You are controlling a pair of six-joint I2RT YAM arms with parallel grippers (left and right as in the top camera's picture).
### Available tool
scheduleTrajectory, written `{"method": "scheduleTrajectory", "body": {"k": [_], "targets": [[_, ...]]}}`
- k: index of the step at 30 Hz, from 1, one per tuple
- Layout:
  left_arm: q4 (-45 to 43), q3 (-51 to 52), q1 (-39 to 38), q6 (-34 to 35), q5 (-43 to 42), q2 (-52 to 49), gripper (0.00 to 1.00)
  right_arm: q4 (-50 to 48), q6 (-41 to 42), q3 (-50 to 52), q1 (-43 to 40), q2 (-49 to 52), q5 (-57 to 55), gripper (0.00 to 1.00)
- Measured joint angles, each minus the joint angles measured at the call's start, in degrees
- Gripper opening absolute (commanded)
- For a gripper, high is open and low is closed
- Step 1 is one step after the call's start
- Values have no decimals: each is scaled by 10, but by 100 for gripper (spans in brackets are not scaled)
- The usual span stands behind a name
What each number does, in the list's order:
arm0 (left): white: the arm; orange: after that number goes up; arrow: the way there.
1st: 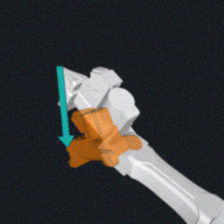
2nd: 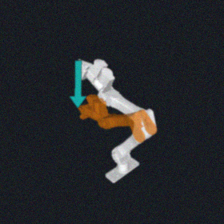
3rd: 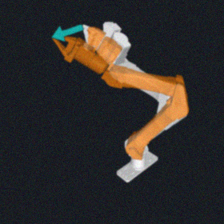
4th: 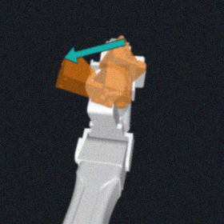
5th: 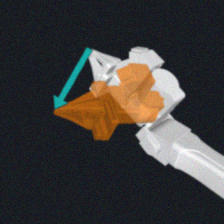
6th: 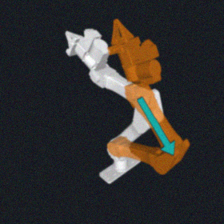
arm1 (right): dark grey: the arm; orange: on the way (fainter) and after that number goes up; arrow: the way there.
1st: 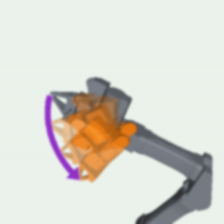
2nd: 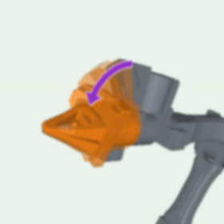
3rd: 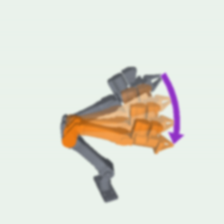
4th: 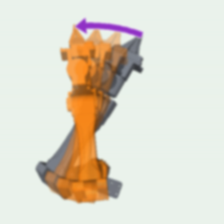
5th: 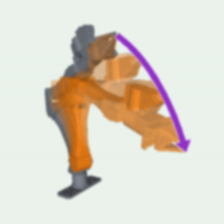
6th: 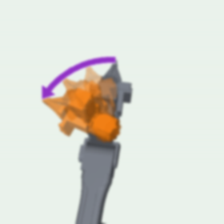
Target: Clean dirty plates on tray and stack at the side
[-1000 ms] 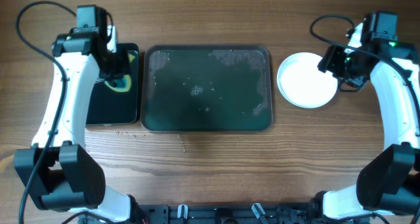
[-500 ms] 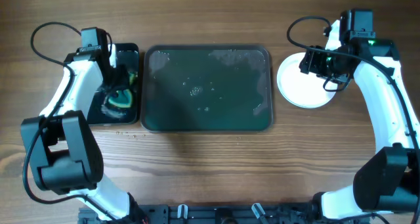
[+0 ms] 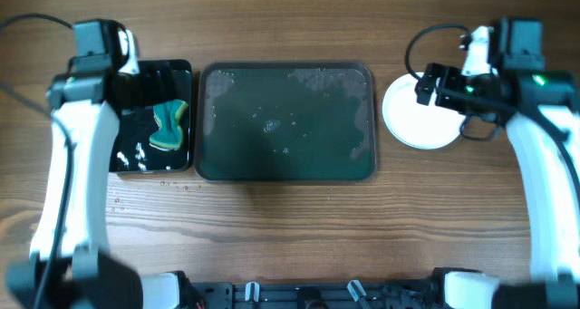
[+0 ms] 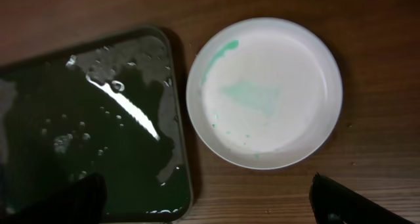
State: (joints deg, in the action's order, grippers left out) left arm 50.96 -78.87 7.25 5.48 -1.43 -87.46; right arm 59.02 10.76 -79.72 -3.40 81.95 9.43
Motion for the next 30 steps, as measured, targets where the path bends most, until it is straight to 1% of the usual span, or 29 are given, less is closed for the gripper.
{"method": "scheduleTrajectory", "body": {"k": [4, 9, 15, 18, 22, 28, 30], "targets": [[1, -5, 0, 6, -7, 49, 100, 10, 0, 0, 0, -104, 0, 100], [1, -5, 0, 9, -12, 50, 100, 12, 3, 0, 0, -220, 0, 100], [1, -5, 0, 9, -15, 50, 100, 12, 60, 0, 0, -317, 0, 100], [1, -5, 0, 9, -15, 50, 100, 13, 96, 0, 0, -341, 0, 100], [1, -5, 0, 9, -15, 50, 100, 16, 116, 0, 0, -345, 0, 100], [1, -5, 0, 9, -15, 50, 100, 18, 119, 0, 0, -341, 0, 100], [1, -5, 0, 9, -15, 50, 100, 2, 115, 7, 0, -341, 0, 100]]}}
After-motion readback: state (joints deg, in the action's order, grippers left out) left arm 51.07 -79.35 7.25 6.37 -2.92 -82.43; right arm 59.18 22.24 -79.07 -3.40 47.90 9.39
